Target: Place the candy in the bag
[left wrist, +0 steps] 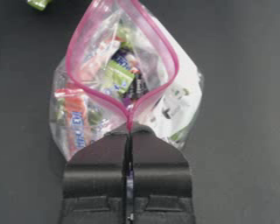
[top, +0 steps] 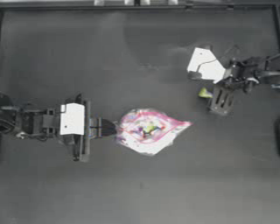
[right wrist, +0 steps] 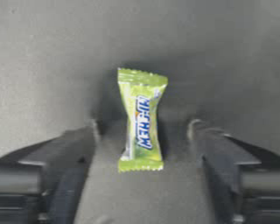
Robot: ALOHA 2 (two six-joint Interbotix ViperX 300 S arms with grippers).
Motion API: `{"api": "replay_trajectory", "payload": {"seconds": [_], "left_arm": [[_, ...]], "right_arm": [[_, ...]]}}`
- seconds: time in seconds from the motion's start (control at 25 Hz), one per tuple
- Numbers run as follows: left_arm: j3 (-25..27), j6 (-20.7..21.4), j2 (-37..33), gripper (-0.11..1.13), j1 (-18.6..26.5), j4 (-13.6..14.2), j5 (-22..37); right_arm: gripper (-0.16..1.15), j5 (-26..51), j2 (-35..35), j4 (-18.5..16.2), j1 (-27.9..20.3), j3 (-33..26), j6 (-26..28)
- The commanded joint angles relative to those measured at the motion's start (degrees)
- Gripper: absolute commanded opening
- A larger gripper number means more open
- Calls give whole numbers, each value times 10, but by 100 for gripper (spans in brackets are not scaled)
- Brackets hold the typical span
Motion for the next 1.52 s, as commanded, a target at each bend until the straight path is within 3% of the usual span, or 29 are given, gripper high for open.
{"api": "replay_trajectory", "payload": {"seconds": [0.04, 0.4, 0.8, 1.12, 1.52], "left_arm": [[-10, 1, -14, 5, 0, 0, -4], [-10, 1, -15, 5, 0, 0, -4], [-9, 1, -18, 5, -1, 0, -4], [-11, 1, -17, 5, 0, 0, -3], [-11, 1, -17, 5, -1, 1, -4]], "right_arm": [[70, -3, -7, 4, 1, -2, -1], [50, -15, 6, 10, 4, 0, -4], [13, -13, 4, 11, 8, 1, -10], [11, 13, -25, 14, 13, -4, -10], [5, 83, -140, 18, 53, -43, -8]]}}
